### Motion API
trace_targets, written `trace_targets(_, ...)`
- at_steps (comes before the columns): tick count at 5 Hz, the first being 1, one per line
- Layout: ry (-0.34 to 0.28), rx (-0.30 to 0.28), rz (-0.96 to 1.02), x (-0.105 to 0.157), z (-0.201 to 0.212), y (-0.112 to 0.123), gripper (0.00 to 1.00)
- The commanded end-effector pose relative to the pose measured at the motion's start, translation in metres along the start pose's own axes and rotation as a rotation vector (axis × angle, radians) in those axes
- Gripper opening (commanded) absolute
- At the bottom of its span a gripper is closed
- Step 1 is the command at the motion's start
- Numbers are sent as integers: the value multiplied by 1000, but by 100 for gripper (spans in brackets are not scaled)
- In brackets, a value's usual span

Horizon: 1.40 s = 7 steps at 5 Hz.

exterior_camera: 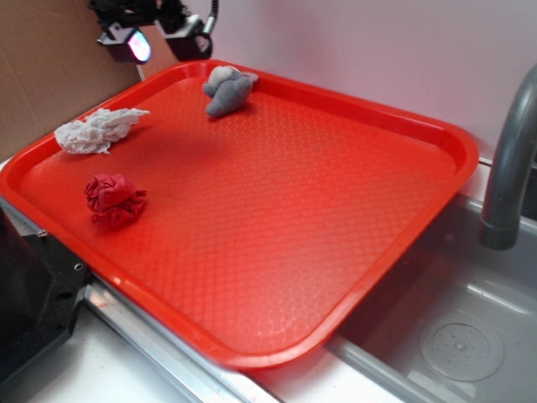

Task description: Grab the gray animal.

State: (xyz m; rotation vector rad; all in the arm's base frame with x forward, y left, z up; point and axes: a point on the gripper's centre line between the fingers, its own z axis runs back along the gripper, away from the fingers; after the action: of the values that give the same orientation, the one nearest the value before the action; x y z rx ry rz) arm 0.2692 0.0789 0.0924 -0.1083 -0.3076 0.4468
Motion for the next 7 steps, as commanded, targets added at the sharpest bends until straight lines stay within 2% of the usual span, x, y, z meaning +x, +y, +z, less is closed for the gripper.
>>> trace_targets(1, -76, 21, 57, 46, -31, -8, 100)
trace_targets(2, -60, 41, 89, 56, -45, -9, 100)
trace_targets(4, 30, 75, 45, 50, -73, -20, 100)
trace_targets(5, 67, 83, 9, 39, -73, -22, 0)
trace_targets(6, 93, 121, -87, 21, -49, -25, 0)
trace_targets(7, 116, 156, -202, 18, -2, -35, 0)
